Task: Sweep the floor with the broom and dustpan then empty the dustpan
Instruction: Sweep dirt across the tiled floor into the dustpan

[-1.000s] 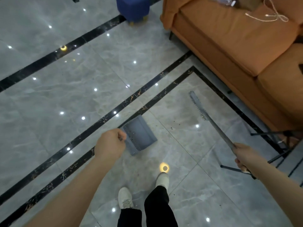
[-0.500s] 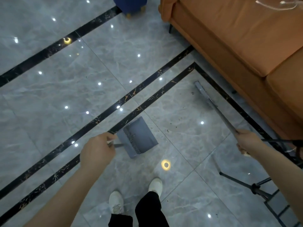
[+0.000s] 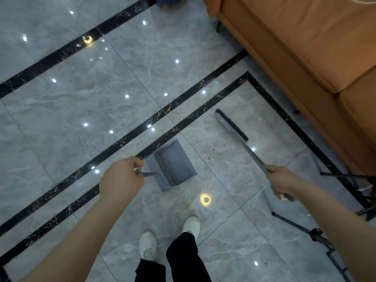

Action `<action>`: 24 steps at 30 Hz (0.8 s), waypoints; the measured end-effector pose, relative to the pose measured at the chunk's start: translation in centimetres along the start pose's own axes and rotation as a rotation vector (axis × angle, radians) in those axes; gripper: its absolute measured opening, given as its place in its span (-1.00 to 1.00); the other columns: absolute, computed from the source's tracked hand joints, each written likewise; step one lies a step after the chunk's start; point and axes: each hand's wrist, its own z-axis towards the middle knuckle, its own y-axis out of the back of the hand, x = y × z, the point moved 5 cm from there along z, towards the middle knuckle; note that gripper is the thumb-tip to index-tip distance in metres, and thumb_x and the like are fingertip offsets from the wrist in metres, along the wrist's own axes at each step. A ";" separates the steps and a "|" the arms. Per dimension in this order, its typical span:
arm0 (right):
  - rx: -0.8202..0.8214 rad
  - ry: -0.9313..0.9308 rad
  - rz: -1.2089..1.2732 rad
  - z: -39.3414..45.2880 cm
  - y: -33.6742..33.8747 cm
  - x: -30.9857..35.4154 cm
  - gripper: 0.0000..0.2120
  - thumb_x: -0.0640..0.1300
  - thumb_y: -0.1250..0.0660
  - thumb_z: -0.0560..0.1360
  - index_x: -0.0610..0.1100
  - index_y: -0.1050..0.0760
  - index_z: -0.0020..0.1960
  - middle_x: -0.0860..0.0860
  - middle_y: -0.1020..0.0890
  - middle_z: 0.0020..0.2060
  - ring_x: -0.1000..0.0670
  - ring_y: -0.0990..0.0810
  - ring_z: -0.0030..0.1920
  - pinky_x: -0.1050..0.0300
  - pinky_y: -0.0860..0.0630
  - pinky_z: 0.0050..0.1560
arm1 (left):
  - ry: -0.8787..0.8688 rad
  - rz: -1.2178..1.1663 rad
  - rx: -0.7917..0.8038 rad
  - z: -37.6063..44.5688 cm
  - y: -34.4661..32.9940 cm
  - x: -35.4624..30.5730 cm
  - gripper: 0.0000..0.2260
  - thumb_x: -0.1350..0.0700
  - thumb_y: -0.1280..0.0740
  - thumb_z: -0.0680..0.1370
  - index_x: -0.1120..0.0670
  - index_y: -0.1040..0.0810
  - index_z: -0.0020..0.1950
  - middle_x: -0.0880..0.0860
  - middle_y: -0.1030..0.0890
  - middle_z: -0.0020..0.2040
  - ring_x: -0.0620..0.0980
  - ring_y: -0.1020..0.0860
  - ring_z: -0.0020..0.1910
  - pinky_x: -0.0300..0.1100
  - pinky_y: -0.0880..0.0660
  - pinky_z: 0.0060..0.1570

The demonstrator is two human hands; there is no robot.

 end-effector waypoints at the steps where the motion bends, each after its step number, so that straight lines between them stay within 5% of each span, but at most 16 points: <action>1: 0.019 0.005 0.011 -0.7 -0.4 0.0 -0.49 -0.31 0.01 0.59 -0.07 -0.16 0.52 -0.10 -0.38 -0.46 -0.01 -0.32 -0.53 0.23 -0.28 -0.58 | 0.004 -0.012 -0.001 -0.2 0.0 -0.1 -0.77 0.21 -0.28 0.53 0.00 -0.60 0.12 0.00 -0.67 -0.01 0.06 -0.57 -0.34 -0.13 -0.57 -0.27; 8: 0.079 -0.019 0.080 -5.6 -2.9 -1.4 -0.54 -0.29 0.02 0.62 -0.05 -0.25 0.48 -0.06 -0.34 -0.45 0.05 -0.25 -0.62 0.32 -0.22 -0.64 | -0.043 -0.047 0.058 -1.3 -0.3 0.6 -0.85 0.21 -0.28 0.55 0.04 -0.60 0.04 -0.02 -0.60 -0.16 0.00 -0.53 -0.39 -0.22 -0.48 -0.37; 15: 0.006 0.011 0.230 -10.6 -5.0 -4.4 -0.63 -0.17 -0.09 0.63 -0.01 -0.35 0.42 -0.06 -0.32 -0.47 0.06 -0.21 -0.61 0.35 -0.15 -0.63 | -0.008 -0.141 0.099 -2.9 1.0 4.2 -0.82 0.24 -0.23 0.55 0.00 -0.57 -0.03 -0.08 -0.58 -0.09 -0.01 -0.60 -0.48 -0.11 -0.60 -0.24; 24: -0.008 -0.036 0.235 -8.0 -9.5 -2.5 -0.59 -0.25 -0.01 0.61 -0.08 -0.34 0.42 -0.09 -0.39 -0.41 0.00 -0.28 -0.51 0.32 -0.21 -0.62 | 0.031 -0.095 0.062 -4.6 1.5 10.6 -0.77 0.29 -0.22 0.53 0.01 -0.59 0.00 -0.01 -0.61 -0.11 0.02 -0.61 -0.47 -0.17 -0.54 -0.37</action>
